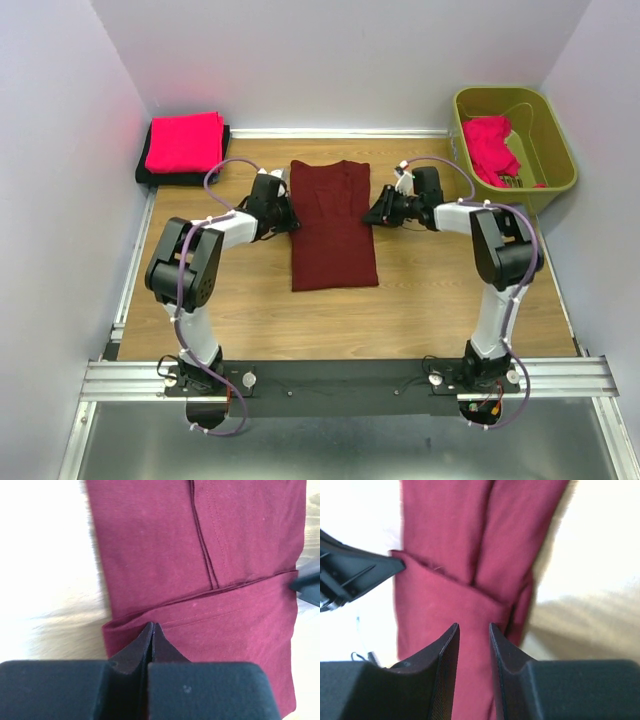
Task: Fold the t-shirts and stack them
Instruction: Fold the tshirt
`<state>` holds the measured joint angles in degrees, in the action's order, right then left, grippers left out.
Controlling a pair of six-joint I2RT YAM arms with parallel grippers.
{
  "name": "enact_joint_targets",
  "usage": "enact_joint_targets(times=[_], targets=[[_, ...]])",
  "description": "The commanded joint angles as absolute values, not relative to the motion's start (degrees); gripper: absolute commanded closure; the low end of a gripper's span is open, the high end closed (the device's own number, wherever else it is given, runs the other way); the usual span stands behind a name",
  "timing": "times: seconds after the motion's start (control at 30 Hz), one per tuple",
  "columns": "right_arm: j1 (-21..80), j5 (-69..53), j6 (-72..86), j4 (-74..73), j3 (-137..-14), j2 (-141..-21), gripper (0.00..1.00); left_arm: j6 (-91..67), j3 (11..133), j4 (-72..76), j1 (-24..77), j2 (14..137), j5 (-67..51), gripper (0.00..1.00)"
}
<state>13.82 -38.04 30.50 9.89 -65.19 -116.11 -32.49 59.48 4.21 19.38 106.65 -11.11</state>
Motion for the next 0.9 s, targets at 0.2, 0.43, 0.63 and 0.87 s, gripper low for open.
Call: enact_joint_targets(times=[0.2, 0.43, 0.63, 0.87], targets=[[17.57, -50.09, 34.80, 11.24, -55.82, -100.82, 0.62, -31.37, 50.90, -2.46, 23.63, 87.90, -11.95, 0.92], [22.32, -57.38, 41.65, 23.71, -42.03, -99.48, 0.59, -37.44, 37.72, 1.30, 30.76, 84.20, -12.74, 0.93], [20.92, -56.17, 39.72, 26.53, -34.38, -105.55, 0.59, -41.21, 30.33, 5.10, 30.85, 84.90, -10.81, 0.94], [14.15, -53.79, 39.64, 27.95, -27.51, -105.83, 0.60, -44.56, 24.44, 5.19, 30.76, 79.55, -9.76, 0.95]])
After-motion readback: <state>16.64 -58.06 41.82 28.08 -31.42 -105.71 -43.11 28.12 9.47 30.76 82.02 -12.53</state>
